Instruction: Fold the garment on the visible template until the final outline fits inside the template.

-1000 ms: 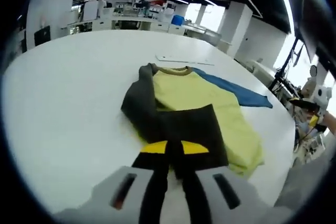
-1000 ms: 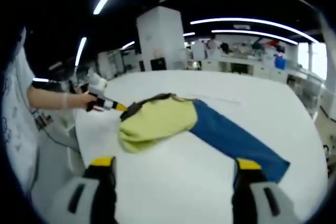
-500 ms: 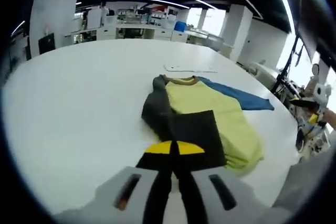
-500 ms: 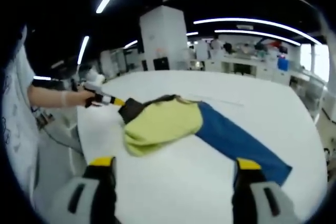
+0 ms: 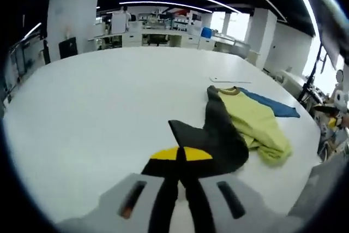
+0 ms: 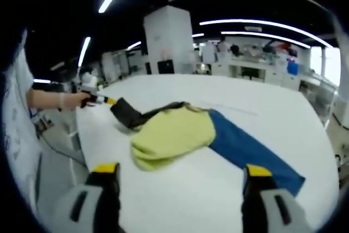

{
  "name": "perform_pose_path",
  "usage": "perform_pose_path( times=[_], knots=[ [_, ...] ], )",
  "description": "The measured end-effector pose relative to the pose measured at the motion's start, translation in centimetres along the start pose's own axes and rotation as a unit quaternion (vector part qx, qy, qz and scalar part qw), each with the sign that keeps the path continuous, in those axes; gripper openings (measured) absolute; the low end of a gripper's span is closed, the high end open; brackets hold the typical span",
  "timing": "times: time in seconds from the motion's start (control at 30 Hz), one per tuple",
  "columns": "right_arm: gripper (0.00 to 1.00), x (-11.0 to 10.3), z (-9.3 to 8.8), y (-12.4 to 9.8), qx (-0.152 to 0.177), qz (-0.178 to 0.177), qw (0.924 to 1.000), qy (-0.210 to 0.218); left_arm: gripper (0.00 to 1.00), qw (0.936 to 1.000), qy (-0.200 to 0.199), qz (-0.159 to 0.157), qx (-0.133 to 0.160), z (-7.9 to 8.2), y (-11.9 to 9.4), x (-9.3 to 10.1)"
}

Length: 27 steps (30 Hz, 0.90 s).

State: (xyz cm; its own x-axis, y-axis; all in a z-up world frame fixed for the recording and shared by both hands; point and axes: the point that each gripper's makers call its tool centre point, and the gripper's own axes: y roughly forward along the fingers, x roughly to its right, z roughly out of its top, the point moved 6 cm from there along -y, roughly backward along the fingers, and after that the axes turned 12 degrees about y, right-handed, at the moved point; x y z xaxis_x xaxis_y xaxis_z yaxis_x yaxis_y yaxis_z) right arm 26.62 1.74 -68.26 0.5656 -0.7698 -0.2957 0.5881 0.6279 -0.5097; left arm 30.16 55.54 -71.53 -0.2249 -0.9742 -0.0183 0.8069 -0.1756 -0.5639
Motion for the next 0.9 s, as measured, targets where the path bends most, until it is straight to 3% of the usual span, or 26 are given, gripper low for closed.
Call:
perform_pose_path(
  times=[0.13,0.33,0.37,0.5,0.73,0.9],
  knots=[
    [0.95,0.3,-0.4,0.6,-0.011,-0.015,0.9998,-0.002,0.00,0.9999,-0.003,0.015,-0.005,-1.0,0.7,-3.2],
    [0.96,0.7,-0.4,0.7,-0.021,-0.030,0.9993,0.003,0.00,0.9977,-0.049,0.046,-0.004,-2.3,0.7,-6.8],
    [0.96,0.7,-0.3,0.8,-0.022,-0.031,0.9993,0.004,0.00,0.9974,-0.053,0.049,-0.003,-2.6,1.2,-8.1],
    [0.96,0.4,-0.5,0.8,-0.029,-0.036,0.9989,0.003,0.00,0.9953,-0.071,0.066,-0.003,-3.1,1.2,-9.7],
    [0.96,0.1,-0.5,0.9,-0.038,-0.042,0.9984,0.003,0.00,0.9935,-0.065,0.092,-0.019,-3.7,1.2,-11.8],
    [0.96,0.0,-0.5,0.8,-0.045,-0.048,0.9979,0.002,0.00,0.9917,-0.061,0.109,-0.033,-4.3,2.2,-14.6]
  ],
)
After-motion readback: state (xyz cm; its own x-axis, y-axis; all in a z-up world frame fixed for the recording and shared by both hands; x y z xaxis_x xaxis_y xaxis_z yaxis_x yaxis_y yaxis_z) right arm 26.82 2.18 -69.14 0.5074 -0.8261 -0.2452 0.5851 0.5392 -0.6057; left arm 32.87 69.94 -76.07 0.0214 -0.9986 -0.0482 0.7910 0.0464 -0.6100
